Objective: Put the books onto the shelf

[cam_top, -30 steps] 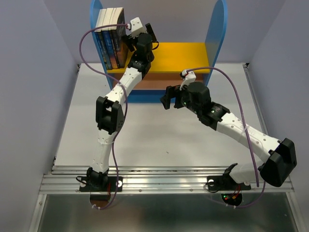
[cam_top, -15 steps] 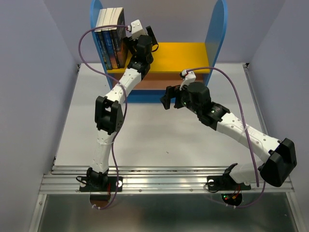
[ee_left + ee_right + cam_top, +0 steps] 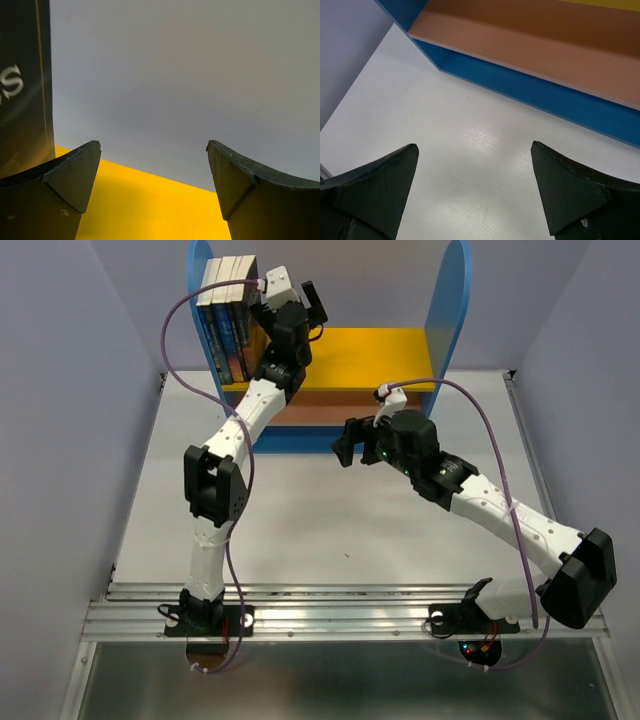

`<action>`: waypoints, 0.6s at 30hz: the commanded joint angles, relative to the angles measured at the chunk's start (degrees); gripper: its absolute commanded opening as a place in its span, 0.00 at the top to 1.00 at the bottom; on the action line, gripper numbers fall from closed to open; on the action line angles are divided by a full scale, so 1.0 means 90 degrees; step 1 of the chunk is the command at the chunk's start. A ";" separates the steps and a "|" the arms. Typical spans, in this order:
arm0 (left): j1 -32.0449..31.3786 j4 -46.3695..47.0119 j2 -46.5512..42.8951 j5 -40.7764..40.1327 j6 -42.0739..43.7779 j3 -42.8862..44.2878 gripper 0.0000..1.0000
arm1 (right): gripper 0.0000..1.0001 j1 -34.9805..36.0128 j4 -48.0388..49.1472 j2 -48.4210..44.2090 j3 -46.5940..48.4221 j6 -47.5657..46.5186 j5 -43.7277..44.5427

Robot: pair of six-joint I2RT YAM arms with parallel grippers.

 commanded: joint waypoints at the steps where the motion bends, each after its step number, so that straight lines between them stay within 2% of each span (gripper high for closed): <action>1: -0.0065 0.0385 -0.0850 0.0376 0.0054 -0.0042 0.01 | 0.00 0.0030 0.0253 -0.0211 0.0014 -0.0005 -0.0006; 14: -0.0310 0.0102 -0.2149 0.2203 -0.0033 -0.0247 0.01 | 0.00 0.0030 -0.0060 -0.0318 0.0064 0.0141 0.0609; 18: -0.0349 0.0004 -0.2851 0.2662 0.0034 -0.0510 0.01 | 0.00 0.0030 -0.0090 -0.0406 0.0054 0.0229 0.0698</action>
